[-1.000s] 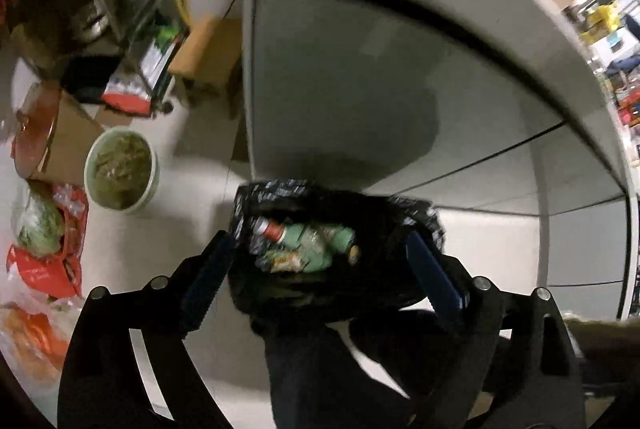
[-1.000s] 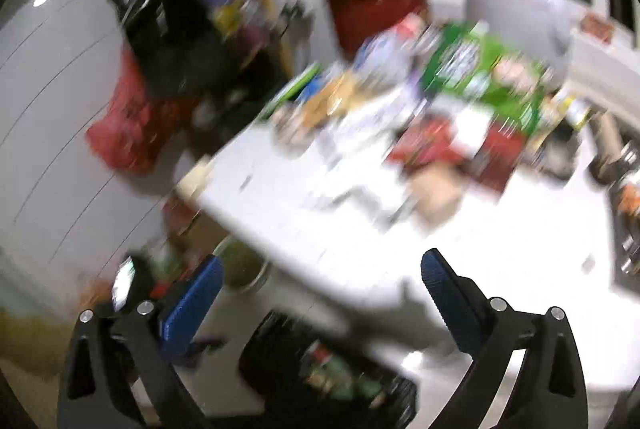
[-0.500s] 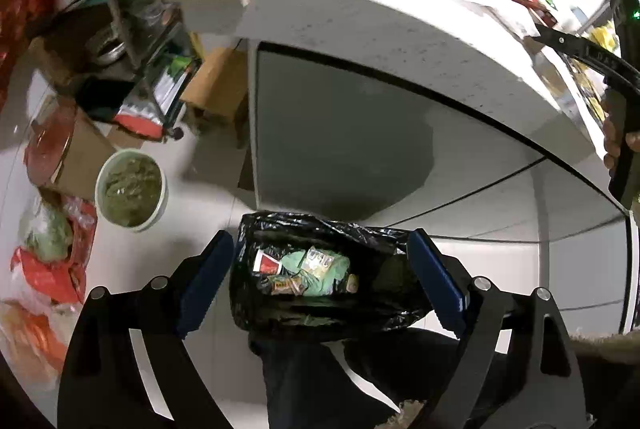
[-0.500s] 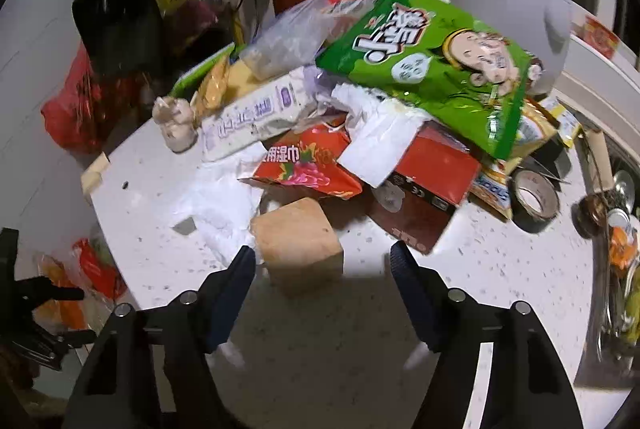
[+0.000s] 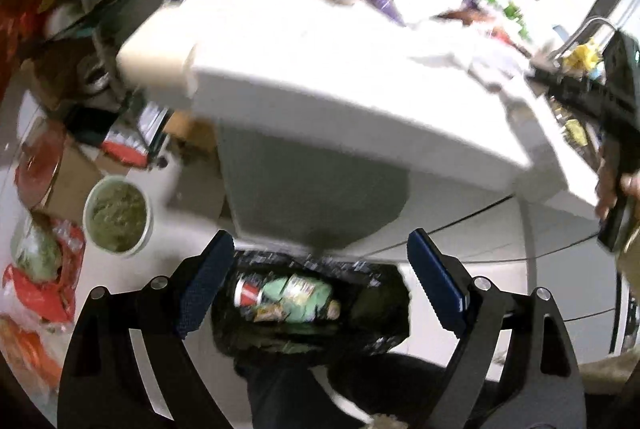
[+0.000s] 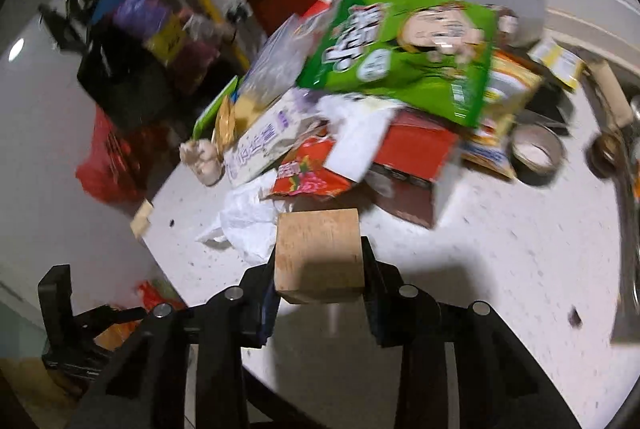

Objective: Collect trash
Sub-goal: 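Grasp the cardboard block with the right tool while the left tool grasps white tissue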

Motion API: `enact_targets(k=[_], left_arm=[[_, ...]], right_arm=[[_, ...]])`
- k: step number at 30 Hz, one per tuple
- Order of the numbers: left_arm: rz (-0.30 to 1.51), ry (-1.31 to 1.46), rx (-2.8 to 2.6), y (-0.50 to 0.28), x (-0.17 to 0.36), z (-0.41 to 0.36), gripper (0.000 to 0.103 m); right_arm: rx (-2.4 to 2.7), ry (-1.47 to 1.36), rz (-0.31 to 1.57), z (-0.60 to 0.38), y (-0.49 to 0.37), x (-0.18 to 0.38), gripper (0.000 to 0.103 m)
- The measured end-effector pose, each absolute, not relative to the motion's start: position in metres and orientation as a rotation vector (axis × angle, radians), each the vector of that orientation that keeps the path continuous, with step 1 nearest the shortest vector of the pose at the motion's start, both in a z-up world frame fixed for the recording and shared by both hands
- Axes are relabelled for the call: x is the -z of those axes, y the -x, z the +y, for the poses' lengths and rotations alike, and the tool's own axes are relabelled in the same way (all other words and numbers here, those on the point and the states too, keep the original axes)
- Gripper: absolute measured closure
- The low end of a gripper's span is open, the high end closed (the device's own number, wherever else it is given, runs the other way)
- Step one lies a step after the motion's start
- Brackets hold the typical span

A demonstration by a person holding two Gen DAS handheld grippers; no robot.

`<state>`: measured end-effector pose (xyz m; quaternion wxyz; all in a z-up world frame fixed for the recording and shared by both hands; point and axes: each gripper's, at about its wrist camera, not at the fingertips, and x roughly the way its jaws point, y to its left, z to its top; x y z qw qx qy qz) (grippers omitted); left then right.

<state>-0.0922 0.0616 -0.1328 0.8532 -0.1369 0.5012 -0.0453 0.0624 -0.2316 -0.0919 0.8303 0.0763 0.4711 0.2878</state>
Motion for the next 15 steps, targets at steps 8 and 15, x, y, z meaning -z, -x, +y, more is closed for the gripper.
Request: enact_targets(k=[8,15], left_arm=[[0.933,0.354,0.22,0.037,0.088,0.032,0.017],[0.936,0.195,0.182,-0.033,0.088,-0.036,0.017]], right_arm=[[-0.536,-0.262,1.034,-0.256,-0.041,0.104,0.067],[-0.49,-0.188,1.013,-0.254,-0.039,0.108,0.067]])
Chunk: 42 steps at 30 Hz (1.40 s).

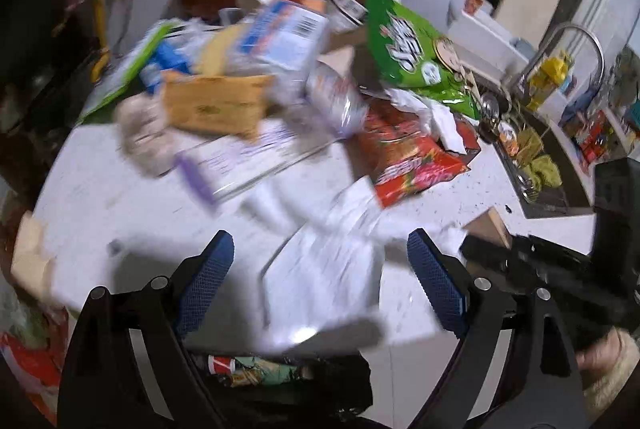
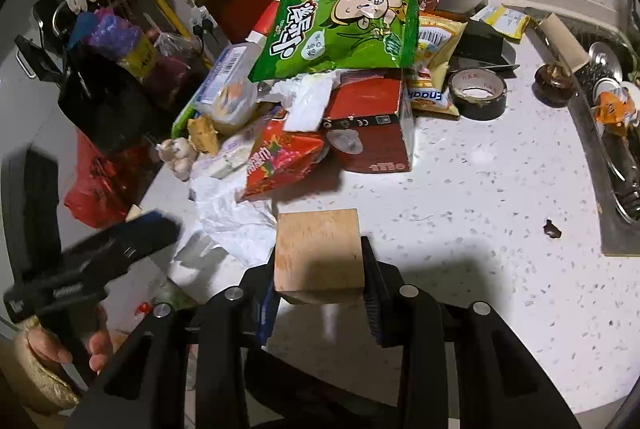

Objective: Collect trash
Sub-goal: 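Grasp the cardboard block with the right tool while the left tool grasps white tissue, then lower the cardboard block and tissue into the black trash bag and release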

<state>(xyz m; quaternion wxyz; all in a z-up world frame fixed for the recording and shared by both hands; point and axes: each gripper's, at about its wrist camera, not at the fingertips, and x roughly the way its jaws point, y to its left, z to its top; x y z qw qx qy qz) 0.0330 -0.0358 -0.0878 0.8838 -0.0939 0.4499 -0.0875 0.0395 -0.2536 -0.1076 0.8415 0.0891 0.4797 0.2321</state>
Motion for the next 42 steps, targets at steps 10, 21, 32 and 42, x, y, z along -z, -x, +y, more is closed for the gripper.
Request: enact_targets(k=[10,21,32,42], left_arm=[[0.945,0.082,0.219,-0.044,0.101,-0.068,0.083],[0.921,0.253,0.362,-0.014,0.083,-0.035,0.09],[0.867,0.236,0.43,0.038,0.035,0.016,0.09],[1.251,0.246,0.353,0.12,0.188,0.038,0.09]], right_arm=[[-0.455,-0.146,0.984,-0.261,-0.04,0.111,0.063],[-0.478,-0.145,0.949,-0.266,-0.033,0.095,0.065],[-0.596,-0.154,0.919,-0.249,-0.006,0.057,0.065],[-0.777,0.031,1.211,-0.174,0.068,0.146,0.065]])
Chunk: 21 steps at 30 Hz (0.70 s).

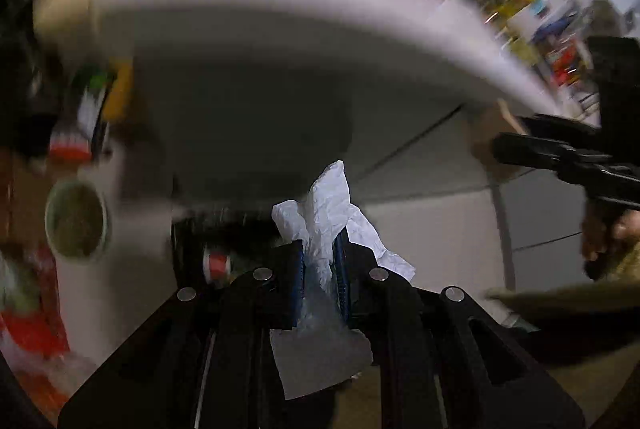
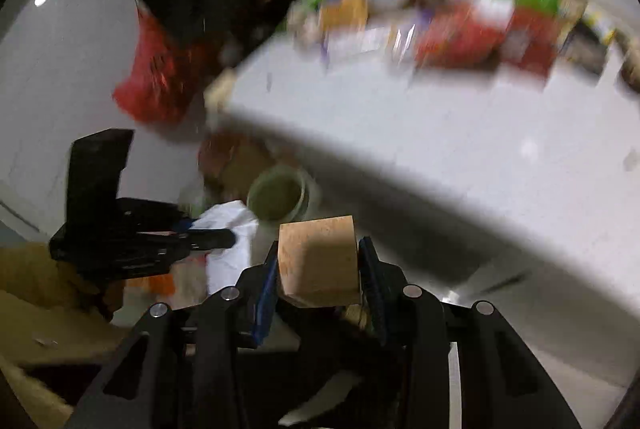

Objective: Collect trash
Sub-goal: 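Lower the cardboard block and tissue into the black trash bag and release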

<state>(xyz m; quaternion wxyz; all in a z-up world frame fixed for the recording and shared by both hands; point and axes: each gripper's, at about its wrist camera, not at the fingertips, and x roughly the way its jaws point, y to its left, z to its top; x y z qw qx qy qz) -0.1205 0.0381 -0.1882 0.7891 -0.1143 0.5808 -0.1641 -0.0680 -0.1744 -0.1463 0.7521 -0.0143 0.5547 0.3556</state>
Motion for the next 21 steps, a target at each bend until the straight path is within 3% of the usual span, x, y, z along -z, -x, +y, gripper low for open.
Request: enact_targets(k=[11,13,14,15,16,21], left_arm=[[1.536,0.17,0.255,0.118,0.372,0.032,0.088],[1.589,0.175,0.207,0.121,0.397,0.036,0.069],[1.611,0.186,0.191,0.122,0.406,0.04,0.047],[1.621,0.183,0.167,0.124,0.412,0.041,0.03],[1.617,0.17,0.134,0.126,0.416,0.045,0.029],[1.609,0.203,0.078,0.131,0.411,0.067,0.028]], right_arm=[[-0.648,0.142,1.558,-0.132,0.089,0.367,0.065],[-0.616,0.178,1.592,-0.131,0.089,0.393,0.064],[-0.598,0.192,1.604,-0.132,0.09,0.402,0.059],[-0.558,0.212,1.617,-0.134,0.088,0.412,0.043],[-0.536,0.213,1.618,-0.138,0.089,0.417,0.036],[-0.485,0.193,1.595,-0.153,0.078,0.402,0.037]])
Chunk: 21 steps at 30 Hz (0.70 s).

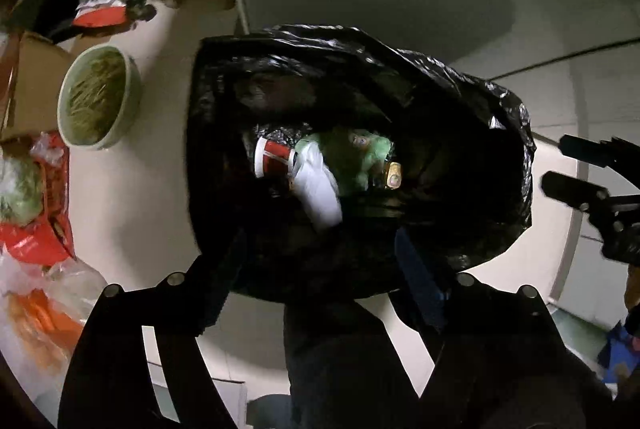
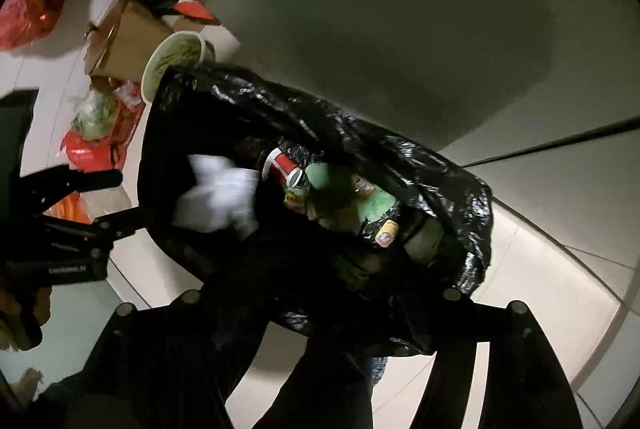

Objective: Collect trash
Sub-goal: 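Lower the cardboard block and tissue into the black trash bag and release, then raise both tools back toward the counter clutter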

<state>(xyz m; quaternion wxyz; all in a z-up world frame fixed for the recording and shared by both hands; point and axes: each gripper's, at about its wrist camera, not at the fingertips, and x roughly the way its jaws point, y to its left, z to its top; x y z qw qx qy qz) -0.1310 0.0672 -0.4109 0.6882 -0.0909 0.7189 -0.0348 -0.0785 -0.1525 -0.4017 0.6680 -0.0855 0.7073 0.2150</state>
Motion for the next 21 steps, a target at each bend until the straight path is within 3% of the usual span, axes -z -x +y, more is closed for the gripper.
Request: enact_targets(k=[4,8,13,17,21], left_arm=[[1.508,0.222,0.08,0.126,0.364,0.078,0.028],[1.356,0.225,0.096,0.119,0.289,0.077,0.019],[1.165,0.266,0.13,0.114,0.201,0.073,0.016],[1.087,0.293,0.131,0.108,0.166,0.071,0.015],[1.048,0.321,0.104,0.102,0.152,0.075,0.015]], right_arm=[[-0.522,0.159,1.526,-0.156,0.071,0.354,0.037],[-0.649,0.005,1.367,-0.154,0.059,0.25,0.033],[-0.806,-0.059,1.065,-0.15,0.05,0.113,0.023],[-0.769,0.0,0.861,-0.149,0.023,0.064,0.018],[-0.735,0.038,0.82,-0.141,-0.025,0.061,0.017]])
